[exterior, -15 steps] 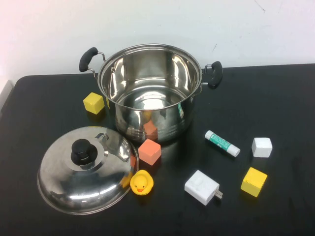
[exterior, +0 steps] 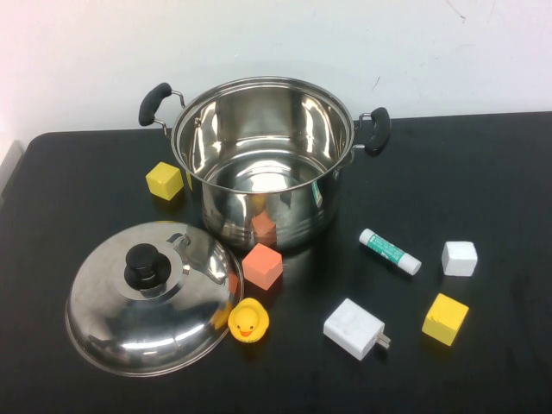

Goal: Cover the pot

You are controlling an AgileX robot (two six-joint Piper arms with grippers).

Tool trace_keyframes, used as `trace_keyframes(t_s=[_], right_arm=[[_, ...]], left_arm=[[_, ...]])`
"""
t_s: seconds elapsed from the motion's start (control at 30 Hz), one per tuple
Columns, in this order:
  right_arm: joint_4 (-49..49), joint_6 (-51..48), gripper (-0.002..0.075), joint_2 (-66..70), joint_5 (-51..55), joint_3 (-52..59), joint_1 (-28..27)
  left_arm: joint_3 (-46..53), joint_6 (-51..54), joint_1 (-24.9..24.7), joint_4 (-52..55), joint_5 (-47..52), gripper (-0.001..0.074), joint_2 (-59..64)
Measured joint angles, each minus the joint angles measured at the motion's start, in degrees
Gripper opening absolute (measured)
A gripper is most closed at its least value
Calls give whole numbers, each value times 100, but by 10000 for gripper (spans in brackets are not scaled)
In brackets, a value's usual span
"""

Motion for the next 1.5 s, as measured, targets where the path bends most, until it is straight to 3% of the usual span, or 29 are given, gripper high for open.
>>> trace_keyframes(t_s=[0.97,1.5], right_arm=[[0,0,-2,0,0,0,0],[0,0,-2,0,0,0,0]], left_arm=[[0,98,0,0,-180,-1,0],[23,134,0,83,-4734,-1,-13]])
